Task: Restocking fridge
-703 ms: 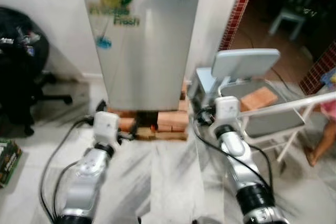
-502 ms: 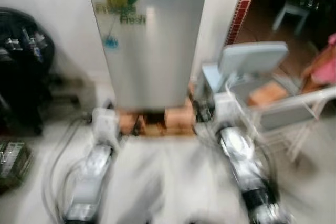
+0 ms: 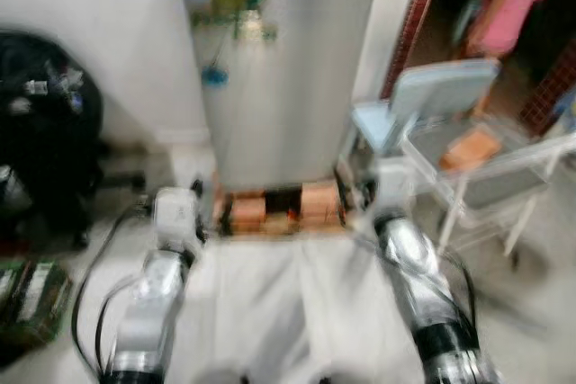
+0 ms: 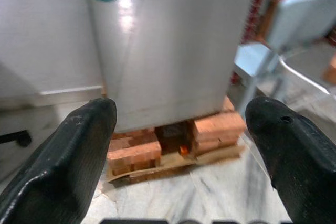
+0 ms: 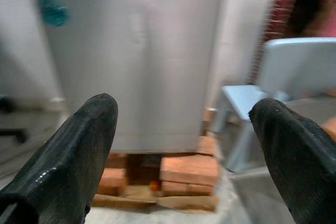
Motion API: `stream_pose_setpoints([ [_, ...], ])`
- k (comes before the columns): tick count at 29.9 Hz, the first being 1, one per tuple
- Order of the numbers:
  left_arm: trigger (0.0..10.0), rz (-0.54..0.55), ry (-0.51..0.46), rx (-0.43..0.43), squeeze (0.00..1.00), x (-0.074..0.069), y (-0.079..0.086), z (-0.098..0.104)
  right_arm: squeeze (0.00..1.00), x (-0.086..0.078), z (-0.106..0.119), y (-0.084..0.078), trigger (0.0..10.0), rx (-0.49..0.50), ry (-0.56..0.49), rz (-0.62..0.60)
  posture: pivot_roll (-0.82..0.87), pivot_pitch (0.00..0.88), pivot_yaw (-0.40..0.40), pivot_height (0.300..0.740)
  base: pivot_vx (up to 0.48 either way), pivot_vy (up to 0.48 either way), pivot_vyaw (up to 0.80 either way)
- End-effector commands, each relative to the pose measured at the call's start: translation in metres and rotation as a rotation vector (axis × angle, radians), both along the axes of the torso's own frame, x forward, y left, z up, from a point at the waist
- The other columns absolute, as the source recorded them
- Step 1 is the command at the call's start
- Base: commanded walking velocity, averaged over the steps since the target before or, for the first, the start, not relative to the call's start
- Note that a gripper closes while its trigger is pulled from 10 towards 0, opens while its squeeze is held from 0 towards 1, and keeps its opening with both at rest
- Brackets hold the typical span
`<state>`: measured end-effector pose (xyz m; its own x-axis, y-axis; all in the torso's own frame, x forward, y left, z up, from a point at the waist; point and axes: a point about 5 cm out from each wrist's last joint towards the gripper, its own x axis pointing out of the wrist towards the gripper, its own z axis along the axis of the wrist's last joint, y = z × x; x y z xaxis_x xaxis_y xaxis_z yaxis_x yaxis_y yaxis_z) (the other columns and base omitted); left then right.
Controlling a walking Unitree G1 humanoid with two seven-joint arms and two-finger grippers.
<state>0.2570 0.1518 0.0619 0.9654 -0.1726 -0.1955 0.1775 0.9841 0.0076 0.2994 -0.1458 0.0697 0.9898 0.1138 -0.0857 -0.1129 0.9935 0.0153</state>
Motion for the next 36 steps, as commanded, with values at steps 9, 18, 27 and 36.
stream_pose_setpoints([
  [9, 10.0, 0.069, -0.053, 0.064, 0.0, 0.005, 0.013, 0.005, 0.0, 0.002, 0.01, 0.017, 10.0, 0.03, -0.045, 0.083, 0.11, 0.018, -0.015, 0.74, 0.0, 0.48, -0.71],
  [18, 10.0, 0.092, -0.06, 0.053, 0.0, 0.007, 0.018, 0.005, 0.0, 0.002, 0.011, 0.024, 10.0, 0.008, -0.055, 0.138, 0.11, 0.01, -0.018, 0.74, 0.0, 0.48, 0.0],
  [27, 10.0, 0.089, -0.038, 0.041, 0.0, 0.008, 0.016, 0.003, 0.0, 0.003, 0.011, 0.022, 10.0, -0.005, -0.055, 0.133, 0.11, 0.011, -0.02, 0.74, 0.0, 0.479, 0.0],
  [36, 10.0, 0.066, -0.045, 0.045, 0.0, 0.009, 0.015, 0.004, 0.0, 0.004, 0.012, 0.022, 10.0, -0.003, -0.056, 0.138, 0.1, 0.007, -0.015, 0.74, 0.066, 0.427, 0.0],
])
